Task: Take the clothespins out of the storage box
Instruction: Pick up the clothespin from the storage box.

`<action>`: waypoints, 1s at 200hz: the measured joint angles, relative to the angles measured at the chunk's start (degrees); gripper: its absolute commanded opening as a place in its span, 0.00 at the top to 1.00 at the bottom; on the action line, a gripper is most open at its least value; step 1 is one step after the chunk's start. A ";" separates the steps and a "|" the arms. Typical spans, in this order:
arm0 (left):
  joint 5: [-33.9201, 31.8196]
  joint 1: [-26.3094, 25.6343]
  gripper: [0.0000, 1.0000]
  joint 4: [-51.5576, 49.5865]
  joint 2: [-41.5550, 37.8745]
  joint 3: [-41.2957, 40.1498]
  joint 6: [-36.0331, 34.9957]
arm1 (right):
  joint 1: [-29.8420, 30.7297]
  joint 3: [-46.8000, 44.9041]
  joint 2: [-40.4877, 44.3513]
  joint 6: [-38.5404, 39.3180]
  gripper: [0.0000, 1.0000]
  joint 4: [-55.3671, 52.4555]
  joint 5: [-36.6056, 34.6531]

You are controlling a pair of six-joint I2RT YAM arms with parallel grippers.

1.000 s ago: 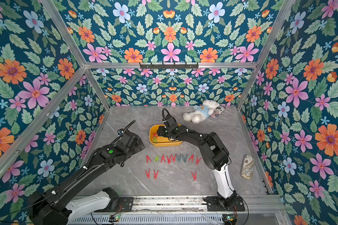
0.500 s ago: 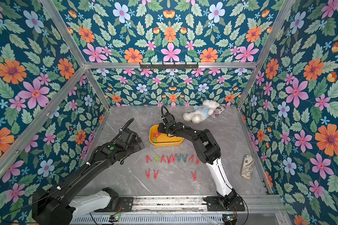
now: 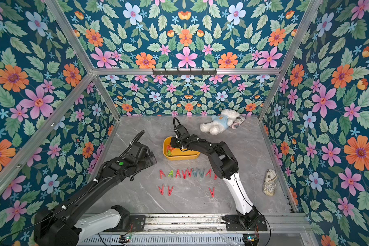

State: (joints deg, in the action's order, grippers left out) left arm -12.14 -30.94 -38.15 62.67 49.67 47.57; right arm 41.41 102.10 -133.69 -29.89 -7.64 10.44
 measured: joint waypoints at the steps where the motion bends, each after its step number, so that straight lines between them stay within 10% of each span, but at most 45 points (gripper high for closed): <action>1: -0.02 0.04 0.00 0.00 -0.04 -0.04 0.02 | 0.02 0.00 0.00 0.00 0.68 -0.02 0.00; 110: 0.70 0.13 0.00 0.02 -1.97 -1.42 0.57 | 0.48 -3.61 3.06 1.05 0.93 -1.05 -0.55; 200: 3.06 0.13 0.00 3.15 0.57 0.04 -0.74 | 2.75 -16.31 18.97 0.98 0.95 0.13 -6.14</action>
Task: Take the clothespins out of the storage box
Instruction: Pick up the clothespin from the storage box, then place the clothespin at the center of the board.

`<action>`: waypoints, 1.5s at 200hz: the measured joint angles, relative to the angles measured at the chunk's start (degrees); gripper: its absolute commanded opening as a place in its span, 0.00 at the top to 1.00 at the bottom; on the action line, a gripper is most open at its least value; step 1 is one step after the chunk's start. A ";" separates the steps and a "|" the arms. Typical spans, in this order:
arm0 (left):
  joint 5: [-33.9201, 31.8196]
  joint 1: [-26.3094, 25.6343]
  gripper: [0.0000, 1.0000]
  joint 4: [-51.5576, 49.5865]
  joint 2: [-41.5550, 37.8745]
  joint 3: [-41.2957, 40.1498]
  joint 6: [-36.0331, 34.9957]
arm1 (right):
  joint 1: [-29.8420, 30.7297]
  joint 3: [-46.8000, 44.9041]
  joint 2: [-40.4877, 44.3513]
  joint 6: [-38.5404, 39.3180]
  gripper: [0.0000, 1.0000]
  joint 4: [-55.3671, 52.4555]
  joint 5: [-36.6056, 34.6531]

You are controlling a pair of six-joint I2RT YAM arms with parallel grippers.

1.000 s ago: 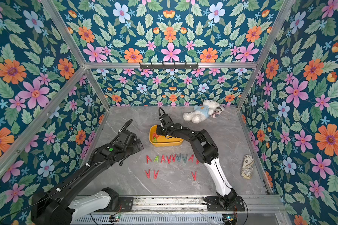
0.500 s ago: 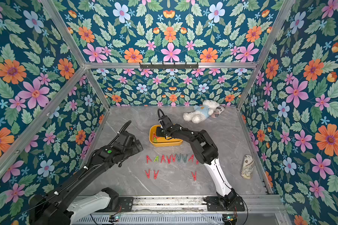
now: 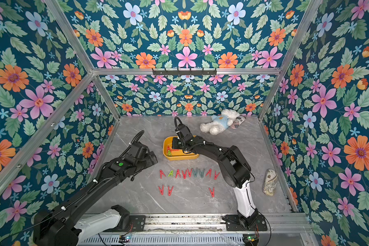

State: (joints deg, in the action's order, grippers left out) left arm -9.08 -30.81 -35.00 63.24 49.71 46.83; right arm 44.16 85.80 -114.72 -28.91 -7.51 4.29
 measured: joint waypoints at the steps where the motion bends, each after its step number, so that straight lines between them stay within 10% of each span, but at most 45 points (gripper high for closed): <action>1: 0.04 0.00 0.00 0.07 0.07 0.04 -0.09 | 0.04 -0.22 0.20 -0.02 0.95 0.02 -0.07; 171: 12.24 0.00 0.00 7.78 8.00 4.85 -14.38 | 15.56 -38.86 34.93 -22.51 0.96 -4.39 -23.45; 300: 16.85 0.00 0.00 8.41 8.50 4.48 -16.76 | 30.95 -49.09 38.51 -44.39 0.96 -11.04 -32.26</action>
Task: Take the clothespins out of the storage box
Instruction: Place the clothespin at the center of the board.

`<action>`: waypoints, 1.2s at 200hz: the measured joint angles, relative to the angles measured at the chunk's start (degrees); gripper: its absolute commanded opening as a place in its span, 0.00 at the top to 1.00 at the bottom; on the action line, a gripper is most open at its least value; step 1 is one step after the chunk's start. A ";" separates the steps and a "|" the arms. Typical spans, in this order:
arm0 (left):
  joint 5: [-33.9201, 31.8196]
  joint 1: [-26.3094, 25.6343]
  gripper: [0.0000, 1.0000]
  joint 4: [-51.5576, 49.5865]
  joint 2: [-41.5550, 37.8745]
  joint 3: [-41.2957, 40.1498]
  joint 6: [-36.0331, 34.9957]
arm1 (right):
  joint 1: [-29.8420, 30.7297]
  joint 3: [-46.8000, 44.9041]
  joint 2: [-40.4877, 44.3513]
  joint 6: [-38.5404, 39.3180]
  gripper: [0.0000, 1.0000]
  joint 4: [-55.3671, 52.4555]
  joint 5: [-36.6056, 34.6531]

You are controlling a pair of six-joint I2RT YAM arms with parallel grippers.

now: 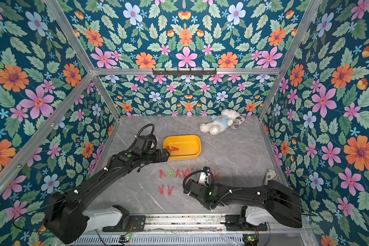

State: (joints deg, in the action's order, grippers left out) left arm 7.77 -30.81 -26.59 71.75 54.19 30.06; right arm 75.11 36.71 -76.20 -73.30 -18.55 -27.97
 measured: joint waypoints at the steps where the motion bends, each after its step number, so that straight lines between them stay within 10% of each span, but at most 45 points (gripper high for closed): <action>1: 0.02 0.00 0.00 -0.02 0.00 0.00 -0.02 | 0.22 -0.02 -0.02 -0.31 0.96 -0.13 -0.09; 240: 2.19 0.02 0.00 1.27 -2.80 -2.80 1.09 | 6.14 -2.49 -3.41 -13.62 0.81 -5.14 -0.81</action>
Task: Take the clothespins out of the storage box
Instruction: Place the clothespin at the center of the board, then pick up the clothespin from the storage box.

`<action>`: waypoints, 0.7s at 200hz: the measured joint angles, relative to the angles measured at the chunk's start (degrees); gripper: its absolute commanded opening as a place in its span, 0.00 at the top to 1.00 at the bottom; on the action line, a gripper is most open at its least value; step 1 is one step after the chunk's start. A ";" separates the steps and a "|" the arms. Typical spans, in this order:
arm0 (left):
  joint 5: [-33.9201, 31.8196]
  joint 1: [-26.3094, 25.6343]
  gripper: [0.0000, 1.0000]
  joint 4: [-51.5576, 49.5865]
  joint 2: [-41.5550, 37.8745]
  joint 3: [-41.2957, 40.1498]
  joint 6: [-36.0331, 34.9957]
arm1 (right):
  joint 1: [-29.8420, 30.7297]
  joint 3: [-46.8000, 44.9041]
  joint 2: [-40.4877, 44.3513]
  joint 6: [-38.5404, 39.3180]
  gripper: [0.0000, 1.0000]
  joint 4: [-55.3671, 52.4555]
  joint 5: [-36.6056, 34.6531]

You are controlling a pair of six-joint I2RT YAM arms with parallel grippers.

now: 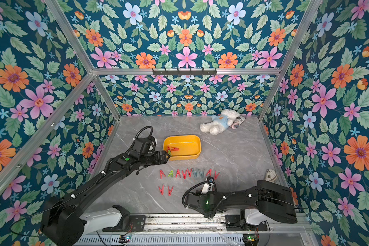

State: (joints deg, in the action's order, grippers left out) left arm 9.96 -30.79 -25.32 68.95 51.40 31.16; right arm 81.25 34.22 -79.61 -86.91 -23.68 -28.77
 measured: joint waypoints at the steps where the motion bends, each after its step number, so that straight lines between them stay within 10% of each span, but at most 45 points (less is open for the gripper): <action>1: 0.00 0.00 0.00 0.00 -0.02 0.00 0.00 | 0.00 0.11 0.09 0.00 0.81 -0.13 -0.02; 140: -2.47 0.00 0.18 -0.04 10.23 6.80 0.68 | -15.13 6.27 18.88 21.73 0.37 0.66 -4.09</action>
State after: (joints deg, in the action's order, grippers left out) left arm 7.49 -30.79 -25.36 79.18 58.19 31.83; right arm 66.13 40.49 -60.73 -65.19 -23.03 -32.86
